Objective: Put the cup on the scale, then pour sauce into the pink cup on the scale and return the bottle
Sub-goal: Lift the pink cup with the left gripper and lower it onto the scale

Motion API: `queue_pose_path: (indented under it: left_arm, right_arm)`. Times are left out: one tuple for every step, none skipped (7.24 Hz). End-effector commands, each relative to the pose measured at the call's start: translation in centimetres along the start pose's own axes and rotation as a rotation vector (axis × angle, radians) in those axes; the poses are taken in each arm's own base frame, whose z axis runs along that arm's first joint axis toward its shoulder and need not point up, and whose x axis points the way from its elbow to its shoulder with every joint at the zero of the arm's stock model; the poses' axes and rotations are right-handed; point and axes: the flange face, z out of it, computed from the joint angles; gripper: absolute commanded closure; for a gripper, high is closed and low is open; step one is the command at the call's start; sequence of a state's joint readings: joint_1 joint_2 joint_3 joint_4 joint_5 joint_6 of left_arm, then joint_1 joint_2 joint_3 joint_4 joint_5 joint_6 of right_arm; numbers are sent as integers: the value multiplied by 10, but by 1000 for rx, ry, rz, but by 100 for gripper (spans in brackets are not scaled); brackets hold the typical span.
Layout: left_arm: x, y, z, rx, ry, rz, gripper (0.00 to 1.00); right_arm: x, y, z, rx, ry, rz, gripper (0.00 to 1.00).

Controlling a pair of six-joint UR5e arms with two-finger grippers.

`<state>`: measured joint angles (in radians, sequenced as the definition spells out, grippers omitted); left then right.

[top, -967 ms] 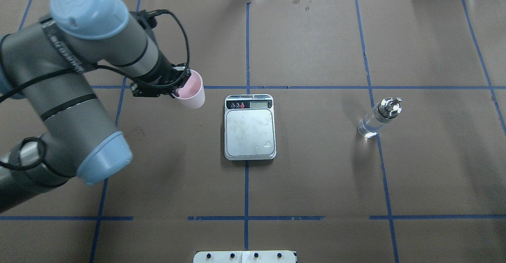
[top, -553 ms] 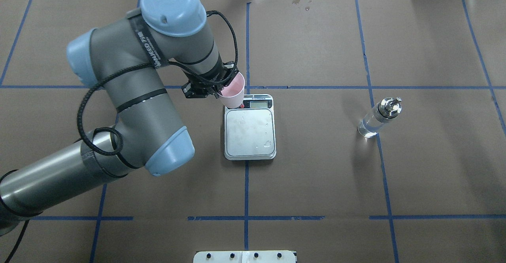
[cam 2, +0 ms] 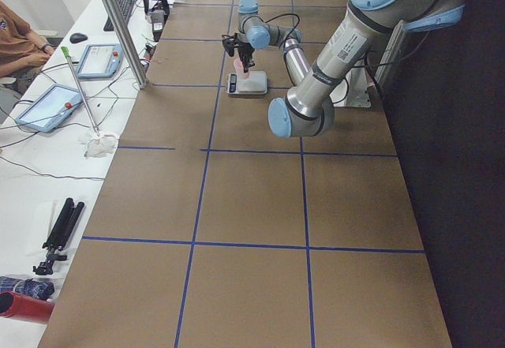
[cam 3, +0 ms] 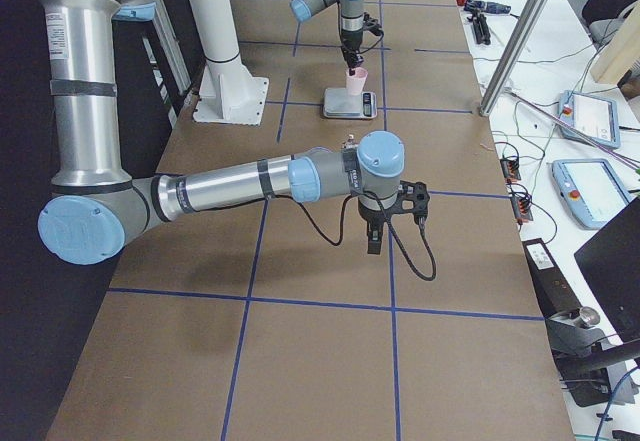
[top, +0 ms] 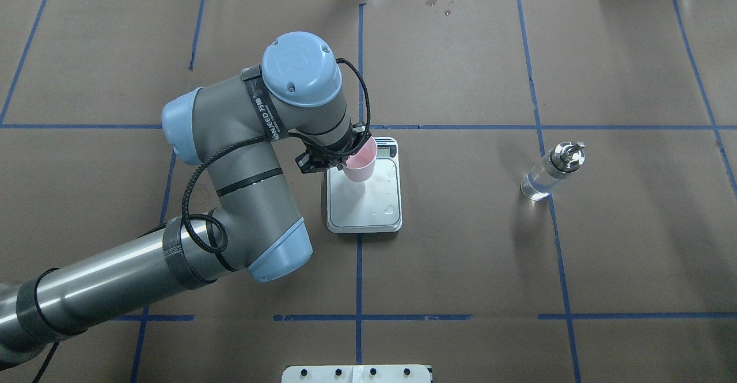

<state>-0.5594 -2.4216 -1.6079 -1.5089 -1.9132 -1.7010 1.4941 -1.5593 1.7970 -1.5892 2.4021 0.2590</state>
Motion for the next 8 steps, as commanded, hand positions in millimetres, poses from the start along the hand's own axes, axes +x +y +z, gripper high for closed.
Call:
queue_pose_path:
  left_arm:
    - [-4, 17, 14, -20, -16, 18, 100]
    - [-8, 17, 19, -21, -24, 24, 100]
    - [-10, 19, 23, -24, -30, 28, 100]
    - [-11, 20, 24, -26, -25, 33, 100]
    - [-11, 20, 23, -26, -22, 34, 53]
    - [-14, 19, 23, -24, -22, 34, 1]
    - [-15, 19, 22, -24, -20, 35, 0]
    - [-21, 18, 21, -22, -18, 37, 0]
  right_arm:
    - [-2, -1, 1, -2, 2, -1, 0]
    - [-3, -1, 2, -3, 2, -2, 0]
    - [-4, -2, 2, -3, 2, -4, 0]
    - [-5, -2, 1, -2, 0, -4, 0]
    - [-7, -2, -1, 0, -2, -7, 0]
    - [-25, 1, -6, 5, -9, -14, 0]
    - [-72, 11, -11, -3, -22, 36, 0]
    - [-140, 23, -20, -18, -45, 94, 0]
